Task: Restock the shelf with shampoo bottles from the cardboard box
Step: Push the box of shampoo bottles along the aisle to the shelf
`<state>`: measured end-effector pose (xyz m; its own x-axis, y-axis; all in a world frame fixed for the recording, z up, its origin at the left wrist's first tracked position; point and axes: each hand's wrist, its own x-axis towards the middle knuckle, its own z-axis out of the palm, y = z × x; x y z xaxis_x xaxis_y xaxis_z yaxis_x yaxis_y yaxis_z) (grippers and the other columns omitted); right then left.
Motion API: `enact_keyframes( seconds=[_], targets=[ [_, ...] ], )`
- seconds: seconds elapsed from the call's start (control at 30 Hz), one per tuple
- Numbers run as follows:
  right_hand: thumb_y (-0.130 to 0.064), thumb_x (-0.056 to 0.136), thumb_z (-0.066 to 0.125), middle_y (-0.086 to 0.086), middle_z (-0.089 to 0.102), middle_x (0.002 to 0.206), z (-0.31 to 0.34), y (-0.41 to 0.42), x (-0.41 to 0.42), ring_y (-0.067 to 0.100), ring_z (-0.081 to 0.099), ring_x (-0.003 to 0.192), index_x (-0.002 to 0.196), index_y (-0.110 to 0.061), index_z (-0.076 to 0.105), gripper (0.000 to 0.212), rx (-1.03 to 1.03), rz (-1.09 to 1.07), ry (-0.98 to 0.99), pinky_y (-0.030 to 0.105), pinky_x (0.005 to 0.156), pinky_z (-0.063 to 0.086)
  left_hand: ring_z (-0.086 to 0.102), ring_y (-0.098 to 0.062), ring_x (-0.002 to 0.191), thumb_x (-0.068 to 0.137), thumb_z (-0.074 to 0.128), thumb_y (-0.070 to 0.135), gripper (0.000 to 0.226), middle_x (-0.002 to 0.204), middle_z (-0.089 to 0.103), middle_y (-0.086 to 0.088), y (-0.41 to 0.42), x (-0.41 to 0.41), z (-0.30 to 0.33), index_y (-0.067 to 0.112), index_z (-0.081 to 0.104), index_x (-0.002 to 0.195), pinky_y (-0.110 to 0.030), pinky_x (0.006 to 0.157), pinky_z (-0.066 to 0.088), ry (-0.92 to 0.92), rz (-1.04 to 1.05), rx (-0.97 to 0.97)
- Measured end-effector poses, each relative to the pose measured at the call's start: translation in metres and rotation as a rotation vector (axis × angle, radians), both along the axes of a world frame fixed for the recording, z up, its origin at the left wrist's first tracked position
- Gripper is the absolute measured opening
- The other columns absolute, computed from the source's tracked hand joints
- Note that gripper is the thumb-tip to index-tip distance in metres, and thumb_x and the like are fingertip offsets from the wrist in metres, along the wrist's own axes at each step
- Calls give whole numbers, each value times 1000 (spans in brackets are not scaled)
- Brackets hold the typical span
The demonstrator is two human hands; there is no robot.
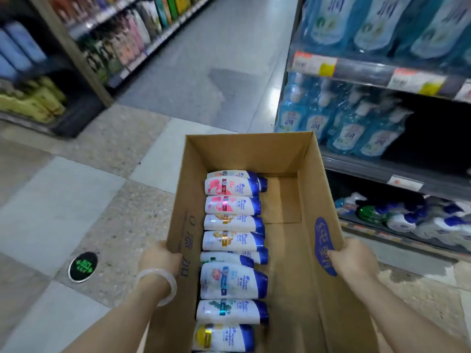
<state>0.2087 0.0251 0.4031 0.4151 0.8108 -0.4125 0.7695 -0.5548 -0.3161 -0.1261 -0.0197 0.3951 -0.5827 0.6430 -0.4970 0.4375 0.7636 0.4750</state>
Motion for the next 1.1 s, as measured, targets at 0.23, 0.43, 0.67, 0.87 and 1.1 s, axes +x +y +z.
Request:
enact_keyframes(
  seconds=[0.23, 0.43, 0.67, 0.87, 1.1],
  targets=[
    [-14, 77, 64, 4, 50, 62, 147, 37, -39, 23, 49, 56, 70, -9, 53, 14, 133, 60, -17, 23, 45, 34, 46, -22, 46, 78, 55, -4, 32, 50, 46, -8, 7, -34, 154, 7, 42, 51, -22, 40, 35, 107, 56, 133],
    [-9, 74, 62, 6, 50, 66, 211, 87, -97, 27, 56, 67, 65, -11, 46, 19, 154, 103, -43, 24, 47, 36, 53, -25, 59, 84, 53, 3, 16, 60, 50, -6, 44, -90, 216, 4, 53, 68, -25, 48, 40, 201, 32, 94],
    [-11, 76, 64, 9, 61, 90, 235, 165, -182, 28, 63, 83, 83, -9, 49, 17, 68, 96, -8, 26, 60, 45, 51, -23, 74, 90, 46, 6, 31, 63, 44, -4, 144, -175, 247, 10, 40, 60, -25, 54, 39, 219, -17, -16],
    [-13, 79, 64, 12, 63, 98, 241, 250, -241, 28, 61, 84, 91, -8, 51, 19, 62, 128, -14, 26, 60, 45, 58, -28, 84, 86, 52, 4, 8, 90, 62, -16, 229, -233, 257, -3, 57, 84, -28, 66, 40, 169, -2, 41],
    [-10, 79, 61, 10, 60, 95, 241, 398, -299, 27, 60, 84, 101, -5, 53, 23, 95, 158, -3, 28, 60, 46, 52, -22, 60, 82, 58, 4, 9, 70, 54, -9, 362, -286, 257, 3, 52, 74, -27, 45, 39, 168, 14, 58]
  ],
)
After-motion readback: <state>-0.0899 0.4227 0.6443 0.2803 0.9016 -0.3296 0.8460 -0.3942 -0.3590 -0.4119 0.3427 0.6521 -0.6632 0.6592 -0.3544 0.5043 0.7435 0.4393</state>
